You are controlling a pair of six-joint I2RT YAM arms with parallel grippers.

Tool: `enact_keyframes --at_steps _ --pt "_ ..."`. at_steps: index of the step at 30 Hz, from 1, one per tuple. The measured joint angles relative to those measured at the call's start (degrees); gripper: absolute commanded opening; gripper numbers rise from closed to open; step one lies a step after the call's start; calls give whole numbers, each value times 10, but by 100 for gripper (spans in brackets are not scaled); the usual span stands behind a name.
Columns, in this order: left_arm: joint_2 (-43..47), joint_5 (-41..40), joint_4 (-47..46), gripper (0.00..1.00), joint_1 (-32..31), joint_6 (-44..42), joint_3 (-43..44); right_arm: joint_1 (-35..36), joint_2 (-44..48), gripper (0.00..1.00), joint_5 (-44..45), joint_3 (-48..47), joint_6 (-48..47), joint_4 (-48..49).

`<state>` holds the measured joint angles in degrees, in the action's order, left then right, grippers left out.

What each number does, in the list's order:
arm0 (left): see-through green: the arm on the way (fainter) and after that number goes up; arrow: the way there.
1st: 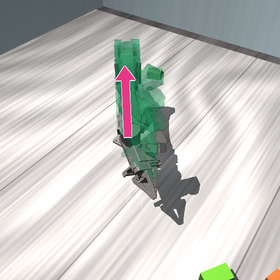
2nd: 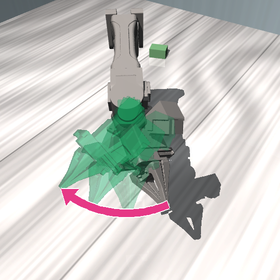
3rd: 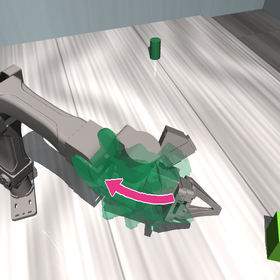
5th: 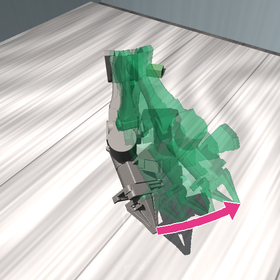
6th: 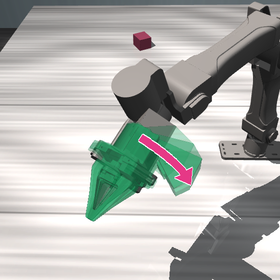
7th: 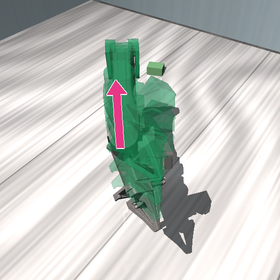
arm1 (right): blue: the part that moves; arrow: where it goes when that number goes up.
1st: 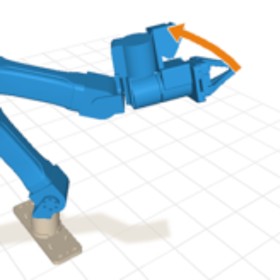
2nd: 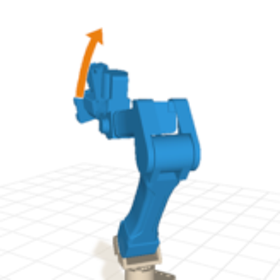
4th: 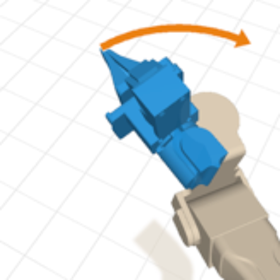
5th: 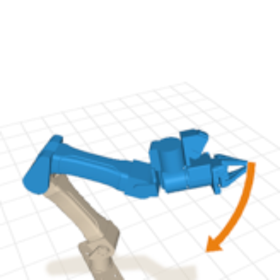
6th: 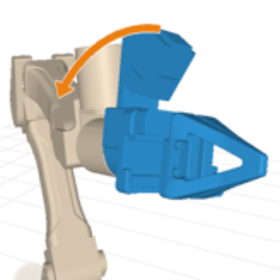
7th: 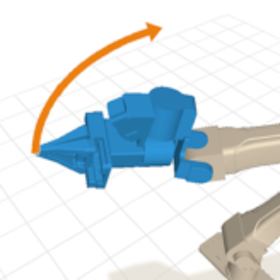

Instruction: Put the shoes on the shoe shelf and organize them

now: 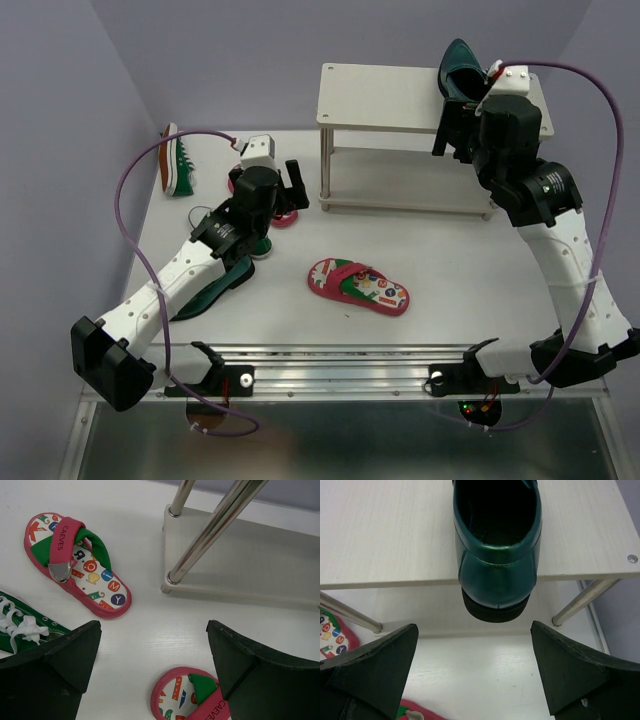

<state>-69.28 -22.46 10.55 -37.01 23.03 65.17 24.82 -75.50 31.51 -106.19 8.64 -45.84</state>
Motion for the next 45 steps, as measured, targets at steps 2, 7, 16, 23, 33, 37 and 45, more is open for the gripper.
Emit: enact_keyframes --at_steps 2,7,16,23,33,37,45 --pt "0 0 0 99 0 0 0 0 -7 100 3 10 3 -3" --pt "0 0 0 99 0 0 0 0 -15 100 19 20 5 -3" --pt "0 0 0 99 0 0 0 -24 -31 100 37 32 0 24" --pt "0 -1 0 99 0 0 0 -78 -46 100 -7 51 -27 76" --pt "0 0 0 99 0 0 0 -101 -47 68 -59 102 -61 152" --pt "0 -1 0 99 0 0 0 -104 -42 54 -65 116 -66 171" --pt "0 -1 0 99 0 0 0 -168 -40 38 -96 118 -85 178"
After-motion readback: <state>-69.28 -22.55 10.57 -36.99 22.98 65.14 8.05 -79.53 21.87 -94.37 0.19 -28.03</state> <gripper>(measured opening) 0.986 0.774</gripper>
